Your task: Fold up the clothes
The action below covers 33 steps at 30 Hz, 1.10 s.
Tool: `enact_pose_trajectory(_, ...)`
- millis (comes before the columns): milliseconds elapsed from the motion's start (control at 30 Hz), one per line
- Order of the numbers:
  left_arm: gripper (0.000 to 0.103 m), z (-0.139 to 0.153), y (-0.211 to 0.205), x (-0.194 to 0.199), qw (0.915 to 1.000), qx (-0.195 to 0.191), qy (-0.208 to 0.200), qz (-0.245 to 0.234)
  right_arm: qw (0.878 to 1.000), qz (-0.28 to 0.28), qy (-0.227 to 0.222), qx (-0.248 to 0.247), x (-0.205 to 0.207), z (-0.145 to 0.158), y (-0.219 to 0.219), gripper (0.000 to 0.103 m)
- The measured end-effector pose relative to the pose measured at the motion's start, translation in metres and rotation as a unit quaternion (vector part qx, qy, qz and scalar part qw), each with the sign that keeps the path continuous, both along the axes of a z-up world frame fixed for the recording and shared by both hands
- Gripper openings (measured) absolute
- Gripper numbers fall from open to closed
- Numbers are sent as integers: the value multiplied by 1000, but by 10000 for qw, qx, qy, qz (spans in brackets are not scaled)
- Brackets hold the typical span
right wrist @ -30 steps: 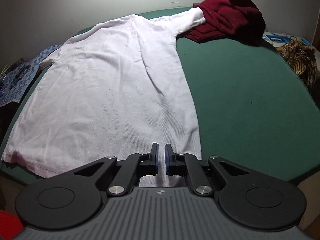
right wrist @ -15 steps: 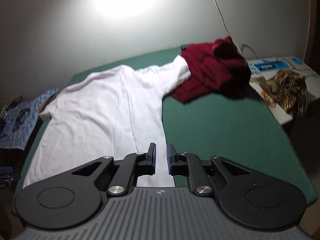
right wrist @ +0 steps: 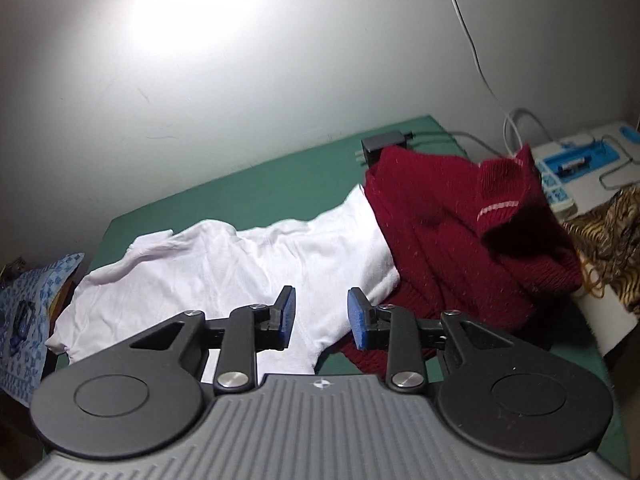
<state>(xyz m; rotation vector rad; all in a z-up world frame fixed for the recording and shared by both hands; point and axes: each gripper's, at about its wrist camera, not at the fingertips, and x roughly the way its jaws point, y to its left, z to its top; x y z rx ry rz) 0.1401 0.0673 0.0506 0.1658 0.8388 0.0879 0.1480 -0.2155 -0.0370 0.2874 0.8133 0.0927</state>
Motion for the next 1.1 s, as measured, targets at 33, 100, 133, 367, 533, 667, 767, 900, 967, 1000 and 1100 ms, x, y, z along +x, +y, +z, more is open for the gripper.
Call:
enact_pose_trajectory(33, 91, -13, -11, 6, 9999, 37, 113, 25, 9999, -44, 153, 58, 6, -14, -3, 31)
enact_pose_trajectory(100, 91, -38, -30, 18, 9993, 96, 355, 84, 9991, -135, 384, 91, 17, -36, -8, 31)
enact_pose_trajectory(133, 91, -51, -37, 21, 9987, 77, 491, 126, 9986, -184, 480, 81, 22, -44, -10, 31)
enact_pose_trajectory(367, 91, -93, -72, 36, 9960, -86, 852, 252, 9977, -246, 626, 88, 46, -79, -25, 44)
enact_pose_trajectory(533, 93, -101, -88, 41, 9966, 18, 799, 209, 9945, -455, 408, 849, 52, -88, -42, 44)
enact_pose_trajectory(667, 93, -106, -95, 42, 9970, 162, 757, 25, 9928, -503, 249, 1059, 53, -94, -43, 46)
enact_pose_trajectory(767, 92, -110, -98, 42, 9970, 272, 711, -158, 9925, -586, 131, 1069, 50, -92, -43, 33)
enact_pose_trajectory(900, 91, -111, -104, 42, 9961, 433, 557, -525, 9922, -563, -152, 1106, 47, -85, -41, 7)
enact_pose_trajectory(967, 91, -109, -112, 43, 9943, 514, 447, -825, 9931, -509, -288, 1017, 45, -81, -37, 4)
enact_pose_trajectory(1000, 91, -108, -115, 44, 9932, 512, 408, -958, 9934, -472, -361, 979, 44, -79, -34, 4)
enact_pose_trajectory(1100, 92, -102, -126, 48, 9903, 338, 223, -1332, 9944, -184, -631, 832, 41, -72, -24, 3)
